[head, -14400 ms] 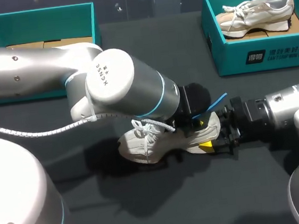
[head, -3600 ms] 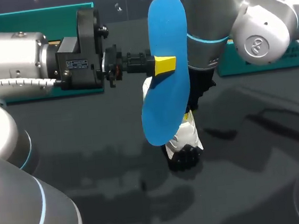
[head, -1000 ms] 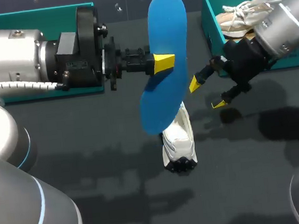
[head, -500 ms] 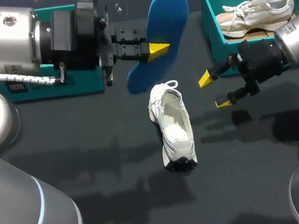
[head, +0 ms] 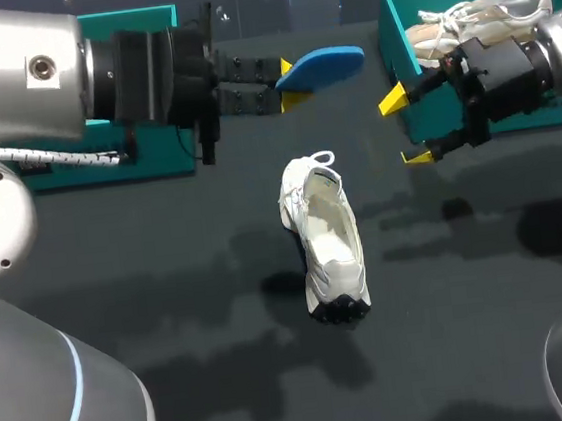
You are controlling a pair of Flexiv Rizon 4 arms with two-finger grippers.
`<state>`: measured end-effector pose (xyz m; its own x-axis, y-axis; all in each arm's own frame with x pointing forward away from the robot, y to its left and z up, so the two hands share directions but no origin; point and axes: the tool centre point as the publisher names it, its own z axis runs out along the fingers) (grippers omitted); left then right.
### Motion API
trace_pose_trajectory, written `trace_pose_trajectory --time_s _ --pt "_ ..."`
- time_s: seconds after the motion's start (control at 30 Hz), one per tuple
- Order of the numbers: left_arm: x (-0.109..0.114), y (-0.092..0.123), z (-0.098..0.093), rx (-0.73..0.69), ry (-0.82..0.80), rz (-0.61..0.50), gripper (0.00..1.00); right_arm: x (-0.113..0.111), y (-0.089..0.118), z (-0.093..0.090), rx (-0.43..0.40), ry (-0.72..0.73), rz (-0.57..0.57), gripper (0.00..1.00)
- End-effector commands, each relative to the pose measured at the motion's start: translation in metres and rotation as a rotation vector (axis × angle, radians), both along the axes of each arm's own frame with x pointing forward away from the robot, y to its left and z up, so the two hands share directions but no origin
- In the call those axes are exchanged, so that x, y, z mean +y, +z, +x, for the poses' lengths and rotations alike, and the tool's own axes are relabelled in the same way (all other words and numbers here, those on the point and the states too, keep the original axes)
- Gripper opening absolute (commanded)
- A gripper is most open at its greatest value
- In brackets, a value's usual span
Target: Take the shoe out of the shoebox, open the shoe tongue, remove and reinsert the insole, then place the shoe into the shoebox
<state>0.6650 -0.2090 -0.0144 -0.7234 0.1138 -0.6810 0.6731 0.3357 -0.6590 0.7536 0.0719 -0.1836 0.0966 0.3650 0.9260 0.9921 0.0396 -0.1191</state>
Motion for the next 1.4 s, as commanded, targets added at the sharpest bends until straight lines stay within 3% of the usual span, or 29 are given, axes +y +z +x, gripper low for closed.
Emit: trace_pose_trajectory --time_s 0.03,0.3,0.47,0.87,1.33,1.4 --pt "-0.008 -0.005 0.005 -0.286 -0.021 0.042 0.00 -0.001 0.000 -0.004 -0.002 -0.006 -0.002 1.00" --pt "-0.008 -0.007 0.008 -0.284 -0.037 0.008 0.00 0.000 0.002 -0.003 -0.007 -0.020 0.030 1.00" --pt "-0.012 -0.029 0.024 -0.480 -0.108 -0.004 0.00 -0.001 0.020 0.007 -0.001 -0.085 0.069 1.00" --pt "-0.007 -0.075 0.054 -0.705 -0.100 -0.068 0.00 0.012 0.044 0.036 0.015 -0.169 0.152 1.00" --pt "-0.007 -0.075 0.054 -0.705 -0.100 -0.068 0.00 0.012 0.043 0.040 0.024 -0.179 0.170 1.00" --pt "-0.008 -0.079 0.054 -0.730 -0.097 -0.095 0.00 0.021 0.045 0.044 -0.004 -0.192 0.166 1.00"
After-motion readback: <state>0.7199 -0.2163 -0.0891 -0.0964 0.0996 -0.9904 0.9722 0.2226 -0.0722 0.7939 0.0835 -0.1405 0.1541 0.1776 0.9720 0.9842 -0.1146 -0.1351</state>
